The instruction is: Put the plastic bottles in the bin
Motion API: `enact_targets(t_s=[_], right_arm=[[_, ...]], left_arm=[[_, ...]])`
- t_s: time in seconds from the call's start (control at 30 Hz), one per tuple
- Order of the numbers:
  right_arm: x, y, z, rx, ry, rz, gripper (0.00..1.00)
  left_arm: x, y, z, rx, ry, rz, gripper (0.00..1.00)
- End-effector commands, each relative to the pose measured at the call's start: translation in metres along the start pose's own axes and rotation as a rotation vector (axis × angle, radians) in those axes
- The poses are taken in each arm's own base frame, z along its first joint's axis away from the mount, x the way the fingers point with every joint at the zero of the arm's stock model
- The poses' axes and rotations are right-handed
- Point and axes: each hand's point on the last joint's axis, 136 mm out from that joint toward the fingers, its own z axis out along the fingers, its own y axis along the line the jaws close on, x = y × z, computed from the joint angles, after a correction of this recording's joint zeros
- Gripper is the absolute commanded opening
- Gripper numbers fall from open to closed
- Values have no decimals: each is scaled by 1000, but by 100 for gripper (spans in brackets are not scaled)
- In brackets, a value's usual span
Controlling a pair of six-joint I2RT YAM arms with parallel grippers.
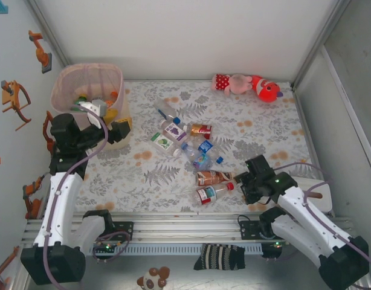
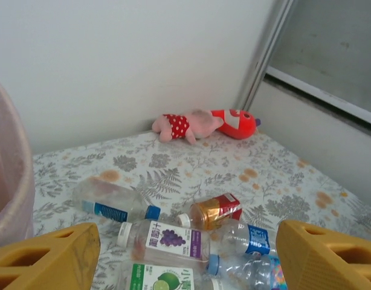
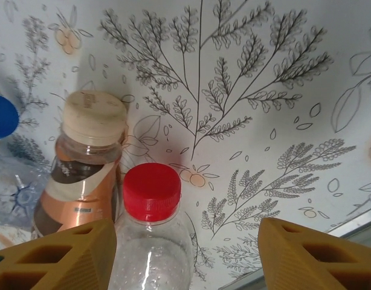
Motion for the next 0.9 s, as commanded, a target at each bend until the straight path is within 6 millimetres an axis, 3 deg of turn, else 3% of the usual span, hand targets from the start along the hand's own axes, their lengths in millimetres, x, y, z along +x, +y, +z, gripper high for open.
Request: enact_targets(t_s=[0.0, 0.17, 0.87], right_arm=[[7, 13, 11, -23, 22, 58, 62], [11, 19, 22, 13, 33, 45, 60], [-2, 10, 47, 57, -27, 91, 46]], left_arm=[[-24, -19, -6, 61, -113, 62, 76], [-22, -22, -8, 62, -105, 70, 76], [-18, -21, -6, 64, -92, 60, 76]])
